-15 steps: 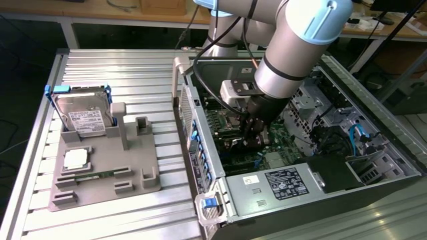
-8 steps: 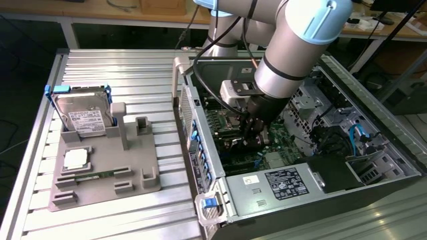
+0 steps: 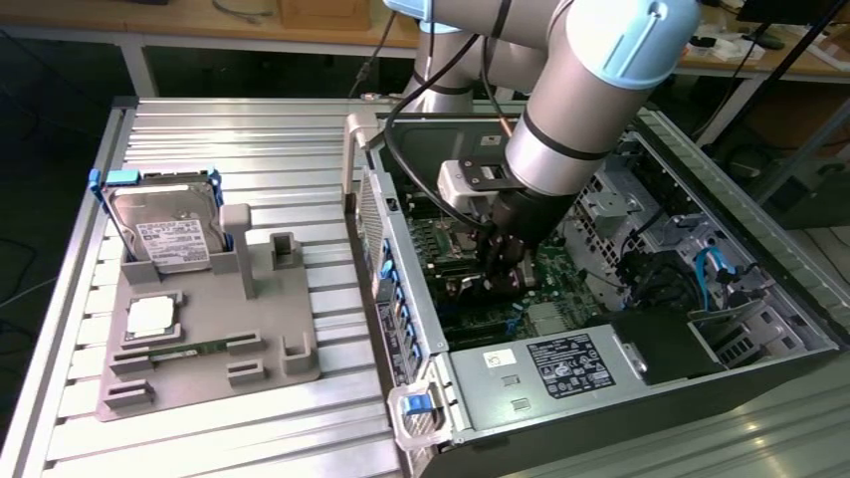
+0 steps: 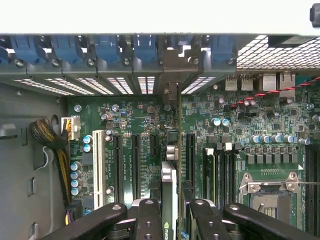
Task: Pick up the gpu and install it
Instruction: 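Insert the gpu into the slot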
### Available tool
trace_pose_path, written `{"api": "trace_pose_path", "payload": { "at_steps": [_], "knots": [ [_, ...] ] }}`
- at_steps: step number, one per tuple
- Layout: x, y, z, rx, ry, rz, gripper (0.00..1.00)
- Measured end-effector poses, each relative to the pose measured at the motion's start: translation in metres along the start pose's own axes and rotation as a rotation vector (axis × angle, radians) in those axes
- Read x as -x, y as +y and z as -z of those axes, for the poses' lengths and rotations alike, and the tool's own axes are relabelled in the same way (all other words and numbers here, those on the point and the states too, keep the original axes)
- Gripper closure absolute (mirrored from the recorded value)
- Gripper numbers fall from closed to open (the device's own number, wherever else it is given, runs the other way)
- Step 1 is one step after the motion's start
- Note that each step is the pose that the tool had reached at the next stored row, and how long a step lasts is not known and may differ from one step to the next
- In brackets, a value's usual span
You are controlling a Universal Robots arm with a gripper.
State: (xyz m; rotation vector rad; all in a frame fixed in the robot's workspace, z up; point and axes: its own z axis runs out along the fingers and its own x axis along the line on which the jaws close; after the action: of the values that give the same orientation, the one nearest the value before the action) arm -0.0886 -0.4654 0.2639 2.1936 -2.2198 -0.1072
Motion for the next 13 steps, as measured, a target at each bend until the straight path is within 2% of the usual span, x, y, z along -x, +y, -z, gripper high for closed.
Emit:
{"api": "trace_pose_path", "payload": {
  "at_steps": [13],
  "knots": [
    [0.0007, -0.0002, -0.0023, -0.0002, -0.0012, 0.003, 0.73]
  ]
}}
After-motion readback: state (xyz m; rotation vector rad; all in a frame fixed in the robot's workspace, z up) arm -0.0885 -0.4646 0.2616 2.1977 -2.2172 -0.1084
